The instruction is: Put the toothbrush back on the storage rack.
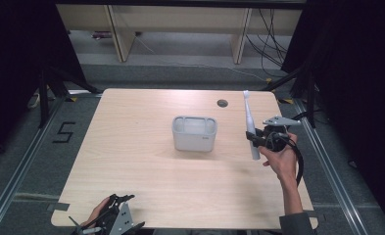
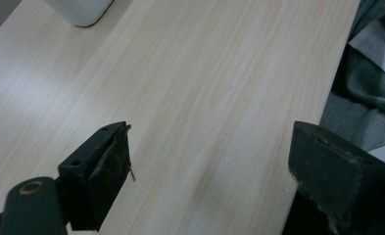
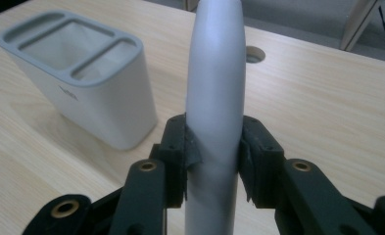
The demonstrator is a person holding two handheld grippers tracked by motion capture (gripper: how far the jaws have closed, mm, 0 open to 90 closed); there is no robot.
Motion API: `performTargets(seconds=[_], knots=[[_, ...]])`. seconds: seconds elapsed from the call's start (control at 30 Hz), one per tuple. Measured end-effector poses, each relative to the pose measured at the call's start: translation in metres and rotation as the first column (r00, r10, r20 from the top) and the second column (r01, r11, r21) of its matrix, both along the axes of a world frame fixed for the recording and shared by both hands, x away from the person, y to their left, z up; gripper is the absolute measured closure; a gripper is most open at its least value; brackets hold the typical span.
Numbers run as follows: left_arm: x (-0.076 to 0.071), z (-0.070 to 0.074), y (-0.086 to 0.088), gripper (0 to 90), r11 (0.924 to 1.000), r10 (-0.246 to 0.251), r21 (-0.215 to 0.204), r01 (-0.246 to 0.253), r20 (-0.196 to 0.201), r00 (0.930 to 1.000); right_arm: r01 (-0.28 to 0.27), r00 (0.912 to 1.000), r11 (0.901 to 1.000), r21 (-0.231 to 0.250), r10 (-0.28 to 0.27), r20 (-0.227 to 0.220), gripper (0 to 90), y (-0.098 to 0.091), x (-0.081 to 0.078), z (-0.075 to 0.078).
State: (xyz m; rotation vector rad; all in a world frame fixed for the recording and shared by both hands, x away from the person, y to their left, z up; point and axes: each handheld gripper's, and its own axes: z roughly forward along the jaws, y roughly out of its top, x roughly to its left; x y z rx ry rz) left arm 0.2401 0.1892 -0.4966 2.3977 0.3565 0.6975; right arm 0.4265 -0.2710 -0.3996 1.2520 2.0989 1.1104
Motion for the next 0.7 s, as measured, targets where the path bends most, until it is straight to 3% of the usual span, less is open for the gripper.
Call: performTargets(seconds=[0.2,0.23,0.33,0.53,0.57,0.67,0.7], knots=[[0.0,-0.001,0.0,15.4,0.9999,0.001,-0.011,-0.001,0.01,1.0,-0.019,0.998,0.9974,0.069,0.015,0.061,66.9,0.015,0.007,0.004],[0.0,0.0,0.0,15.4,1.0,0.002,0.0,-0.002,0.0,1.0,-0.013,0.9991,0.9961,0.087,0.01,0.042,66.8,0.018,0.007,0.004],[0.0,-0.001,0.0,15.3,1.0,0.004,-0.002,-0.004,-0.002,1.0,-0.033,0.9966,0.9958,0.086,0.026,0.079,66.9,0.028,0.011,0.007],[0.0,-0.001,0.0,15.3,1.0,0.001,-0.002,-0.001,-0.002,1.0,-0.061,0.992,0.9887,0.137,0.045,0.118,66.9,0.04,0.015,0.013],[0.0,-0.001,0.0,15.3,1.0,0.001,-0.007,-0.001,-0.004,1.0,-0.065,0.9936,0.9853,0.158,0.05,0.101,66.9,0.042,0.014,0.014],[0.0,-0.002,-0.001,15.3,0.9999,0.009,-0.005,-0.009,0.013,0.9999,-0.088,0.9911,0.9814,0.17,0.069,0.114,66.8,0.044,0.017,0.014],[0.0,-0.002,0.0,15.3,1.0,0.003,0.004,-0.003,-0.002,1.0,-0.089,0.9917,0.9788,0.184,0.069,0.109,66.9,0.045,0.019,0.014]])
